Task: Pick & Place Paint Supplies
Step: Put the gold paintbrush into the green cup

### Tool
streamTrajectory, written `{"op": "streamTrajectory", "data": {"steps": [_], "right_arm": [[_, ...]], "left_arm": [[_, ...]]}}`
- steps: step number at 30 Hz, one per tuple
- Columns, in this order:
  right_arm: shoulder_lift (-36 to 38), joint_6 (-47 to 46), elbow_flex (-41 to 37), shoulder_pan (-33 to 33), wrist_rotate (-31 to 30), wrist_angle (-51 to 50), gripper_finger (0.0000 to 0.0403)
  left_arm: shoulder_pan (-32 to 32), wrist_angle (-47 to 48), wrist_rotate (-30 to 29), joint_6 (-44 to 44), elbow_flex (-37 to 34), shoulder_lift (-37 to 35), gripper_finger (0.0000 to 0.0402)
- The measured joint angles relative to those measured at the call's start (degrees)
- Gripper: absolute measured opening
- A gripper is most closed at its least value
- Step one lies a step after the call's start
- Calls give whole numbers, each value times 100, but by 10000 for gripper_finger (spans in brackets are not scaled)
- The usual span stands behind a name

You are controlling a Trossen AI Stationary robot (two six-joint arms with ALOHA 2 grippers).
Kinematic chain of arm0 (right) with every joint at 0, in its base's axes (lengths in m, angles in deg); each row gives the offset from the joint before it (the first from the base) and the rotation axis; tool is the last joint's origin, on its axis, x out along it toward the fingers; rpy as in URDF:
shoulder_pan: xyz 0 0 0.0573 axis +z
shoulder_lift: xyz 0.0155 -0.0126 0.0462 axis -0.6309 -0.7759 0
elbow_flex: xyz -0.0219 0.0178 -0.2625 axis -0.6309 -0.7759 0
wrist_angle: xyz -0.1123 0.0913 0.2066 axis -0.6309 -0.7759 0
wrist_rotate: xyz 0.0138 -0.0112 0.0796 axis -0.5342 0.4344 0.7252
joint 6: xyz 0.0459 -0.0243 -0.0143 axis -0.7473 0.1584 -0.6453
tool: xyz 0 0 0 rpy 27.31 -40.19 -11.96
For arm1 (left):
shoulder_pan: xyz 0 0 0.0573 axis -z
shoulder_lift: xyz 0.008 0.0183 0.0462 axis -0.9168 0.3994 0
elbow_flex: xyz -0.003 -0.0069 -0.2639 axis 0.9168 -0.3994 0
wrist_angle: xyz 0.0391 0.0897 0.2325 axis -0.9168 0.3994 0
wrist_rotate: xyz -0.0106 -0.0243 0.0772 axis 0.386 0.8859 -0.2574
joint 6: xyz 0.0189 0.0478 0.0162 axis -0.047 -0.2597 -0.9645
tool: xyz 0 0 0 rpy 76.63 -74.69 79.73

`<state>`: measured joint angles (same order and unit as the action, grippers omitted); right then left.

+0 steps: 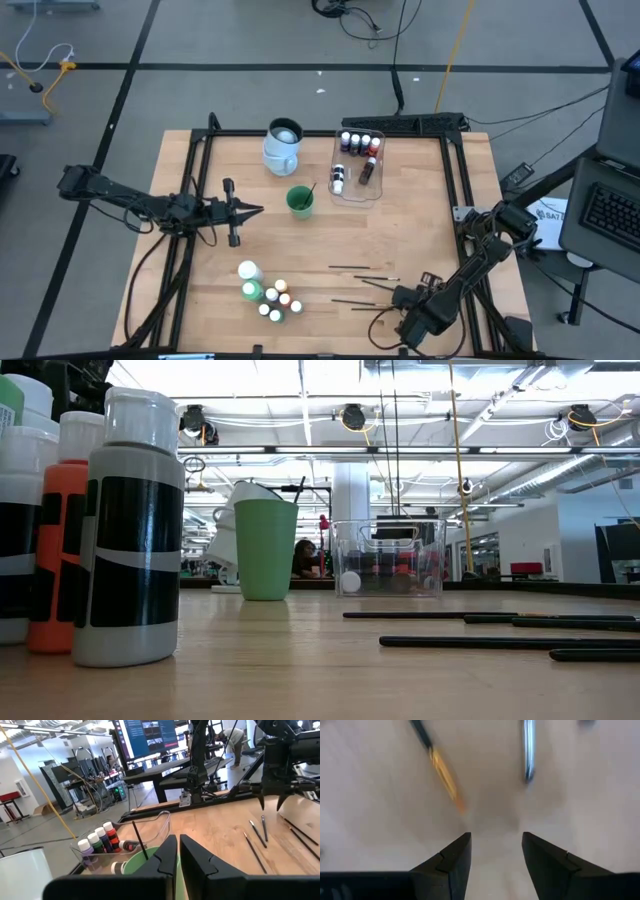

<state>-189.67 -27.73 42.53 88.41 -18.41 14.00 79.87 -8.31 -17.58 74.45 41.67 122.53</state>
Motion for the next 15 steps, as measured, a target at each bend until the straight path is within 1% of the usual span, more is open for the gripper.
{"op": "streamTrajectory", "data": {"steps": [3,8,15], "right_arm": [[0,286,0,-14,-67,235,168],[2,365,-119,-5,-208,407,168],[61,170,-676,-4,-201,1188,168]], "left_arm": [[0,34,0,6,0,0,26],[0,34,0,6,0,0,26],[0,62,-2,6,0,0,26]]}}
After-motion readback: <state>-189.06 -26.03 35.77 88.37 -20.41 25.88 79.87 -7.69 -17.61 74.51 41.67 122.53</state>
